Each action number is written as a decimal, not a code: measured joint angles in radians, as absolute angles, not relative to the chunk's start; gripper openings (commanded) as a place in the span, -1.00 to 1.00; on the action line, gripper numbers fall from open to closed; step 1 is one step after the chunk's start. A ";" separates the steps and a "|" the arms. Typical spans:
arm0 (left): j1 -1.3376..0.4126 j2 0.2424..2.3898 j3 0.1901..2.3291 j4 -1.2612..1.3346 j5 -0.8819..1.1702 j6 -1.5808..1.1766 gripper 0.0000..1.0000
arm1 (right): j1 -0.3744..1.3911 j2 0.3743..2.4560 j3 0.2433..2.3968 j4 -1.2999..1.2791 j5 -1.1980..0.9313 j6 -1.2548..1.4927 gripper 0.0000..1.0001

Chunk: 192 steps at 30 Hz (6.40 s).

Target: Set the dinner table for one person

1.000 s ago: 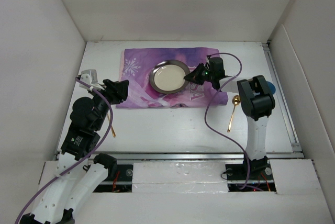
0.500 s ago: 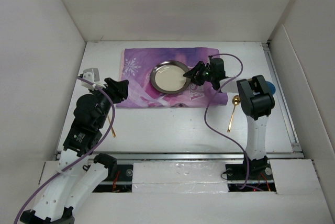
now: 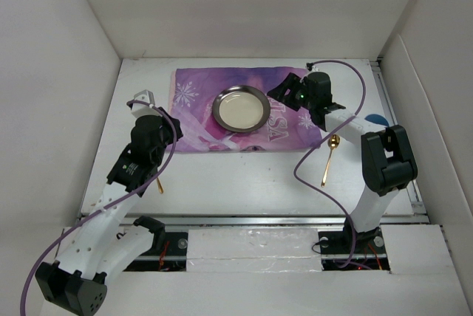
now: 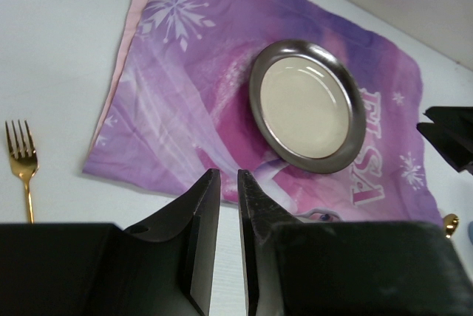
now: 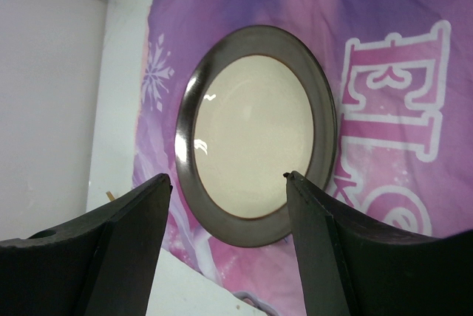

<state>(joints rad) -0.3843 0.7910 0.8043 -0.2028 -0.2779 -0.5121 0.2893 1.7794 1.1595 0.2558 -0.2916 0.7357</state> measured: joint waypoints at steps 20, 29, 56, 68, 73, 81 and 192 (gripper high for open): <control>0.046 1.235 0.831 -0.413 -0.180 -0.501 -0.26 | 0.563 1.174 0.897 0.186 -0.206 0.530 -0.92; 0.093 1.446 0.816 -0.412 -0.179 -0.483 -0.40 | 0.433 1.120 0.822 0.164 -0.229 0.520 -0.85; 0.153 1.549 0.857 -0.377 -0.127 -0.430 -1.00 | 0.318 1.066 0.754 0.172 -0.314 0.531 -0.82; -0.255 1.403 1.193 -0.405 -0.262 -0.324 -1.00 | 0.313 1.082 0.747 0.195 -0.337 0.533 -0.81; -0.328 1.627 1.488 -0.363 -0.266 -0.200 -1.00 | 0.314 1.091 0.739 0.202 -0.338 0.535 -0.79; -0.294 1.954 1.581 -0.394 -0.219 -0.109 -1.00 | 0.324 1.095 0.739 0.203 -0.329 0.534 -0.77; -0.534 0.310 0.778 -0.273 0.133 -0.252 -0.56 | 0.017 1.530 0.839 -0.450 -0.007 0.433 -1.00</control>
